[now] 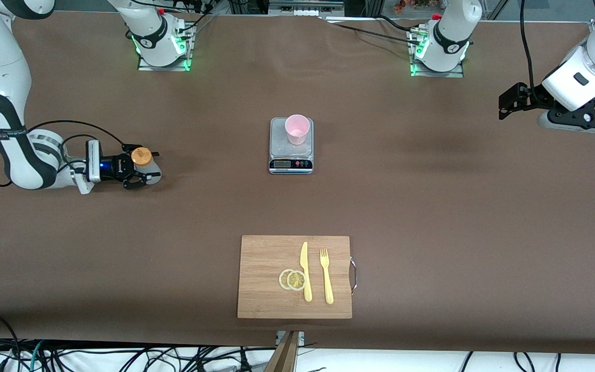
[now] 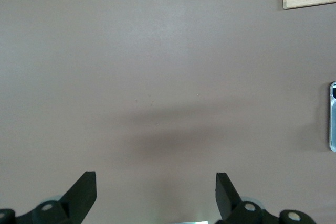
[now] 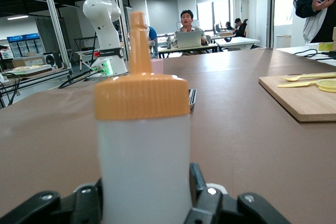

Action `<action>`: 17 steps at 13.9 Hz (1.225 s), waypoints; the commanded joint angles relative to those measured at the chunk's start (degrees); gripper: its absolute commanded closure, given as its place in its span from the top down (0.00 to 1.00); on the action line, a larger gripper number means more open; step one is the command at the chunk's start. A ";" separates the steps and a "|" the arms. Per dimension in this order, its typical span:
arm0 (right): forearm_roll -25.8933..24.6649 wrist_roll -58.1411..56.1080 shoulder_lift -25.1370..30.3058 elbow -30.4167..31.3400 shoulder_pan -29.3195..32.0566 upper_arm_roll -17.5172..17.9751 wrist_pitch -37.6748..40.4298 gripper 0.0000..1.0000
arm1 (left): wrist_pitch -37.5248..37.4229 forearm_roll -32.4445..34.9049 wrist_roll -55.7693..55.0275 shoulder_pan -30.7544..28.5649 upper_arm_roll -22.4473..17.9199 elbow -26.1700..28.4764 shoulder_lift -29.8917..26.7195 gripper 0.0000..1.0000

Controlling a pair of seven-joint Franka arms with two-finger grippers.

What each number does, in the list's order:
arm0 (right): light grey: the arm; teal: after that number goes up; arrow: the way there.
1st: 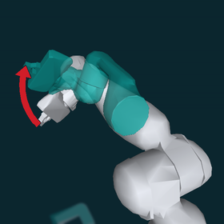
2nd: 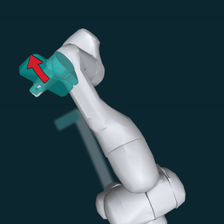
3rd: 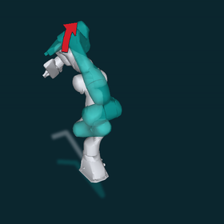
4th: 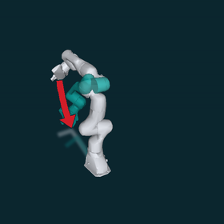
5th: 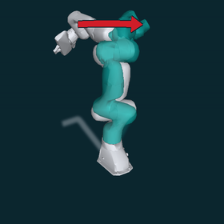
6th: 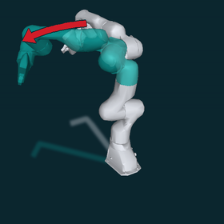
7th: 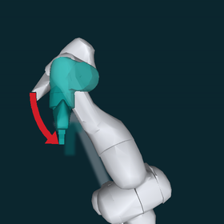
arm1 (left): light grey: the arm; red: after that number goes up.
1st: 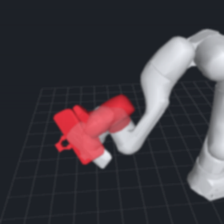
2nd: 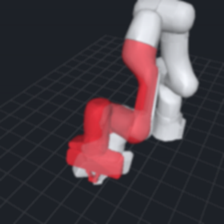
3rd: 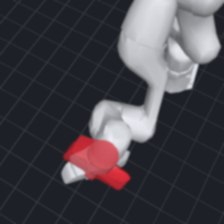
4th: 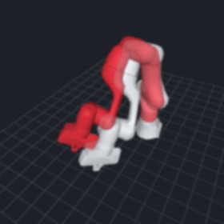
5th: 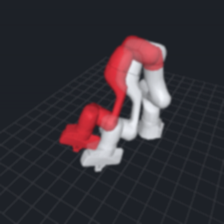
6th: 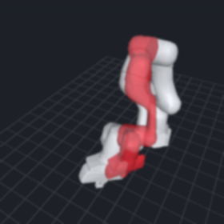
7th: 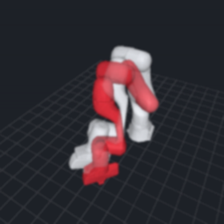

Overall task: Add sauce to pink cup with both arms
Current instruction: 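Grasp the white squeeze bottle with the right gripper and lift it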

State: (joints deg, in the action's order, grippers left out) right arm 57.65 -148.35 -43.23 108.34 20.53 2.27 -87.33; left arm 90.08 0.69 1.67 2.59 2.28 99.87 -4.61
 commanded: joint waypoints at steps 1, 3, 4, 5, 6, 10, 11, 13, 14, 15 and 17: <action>0.88 -0.19 0.42 0.12 0.13 -0.16 -0.12 0.00 | -1.22 -1.13 1.41 -0.39 0.00 -1.79 0.83 1.00; 0.62 0.07 0.42 -0.67 0.04 -0.16 -0.47 0.00 | -1.22 -1.13 1.76 -0.39 0.00 -1.79 0.83 1.00; 0.53 0.51 0.42 -1.37 -0.14 -0.25 -0.65 0.00 | -1.31 -1.13 1.67 -0.39 -0.08 -1.79 0.83 1.00; 0.27 2.08 0.77 -2.33 -0.31 -0.25 -1.00 0.00 | -1.22 -1.13 1.41 -0.39 -0.08 -1.79 0.91 1.00; 0.01 5.06 1.21 -2.95 -0.40 -0.33 -1.35 0.00 | -1.22 -1.13 1.32 -0.39 0.00 -1.79 0.83 1.00; -4.21 12.98 6.03 -5.60 -4.17 -0.42 -5.90 0.00 | -1.31 -1.13 1.41 -0.39 0.00 -1.79 0.83 1.00; -4.39 16.04 7.00 -5.60 -5.57 -0.51 -7.49 0.00 | -1.31 -1.13 1.49 -0.39 0.00 -1.79 0.83 1.00; -6.31 22.64 8.50 -5.60 -8.91 -0.42 -10.91 0.00 | -1.31 -1.13 1.32 -0.39 0.18 -1.79 0.83 1.00; -8.41 23.19 9.90 -5.60 -11.80 -0.51 -13.54 0.00 | -1.31 -1.13 1.32 -0.39 0.18 -1.79 0.83 1.00; -9.74 23.37 11.22 -5.60 -14.61 -0.51 -16.01 0.00 | -1.31 -1.13 1.32 -0.39 0.18 -1.79 0.83 1.00; -10.19 26.51 12.55 -5.60 -18.49 -0.51 -19.97 0.00 | -1.22 -1.22 1.49 -0.39 0.18 -1.79 0.83 1.00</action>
State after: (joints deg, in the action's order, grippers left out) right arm 49.00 -125.24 -33.42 101.69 5.50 2.25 -104.20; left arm 90.02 0.69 1.67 2.59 2.32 99.86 -4.60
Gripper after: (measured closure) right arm 0.753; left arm 0.000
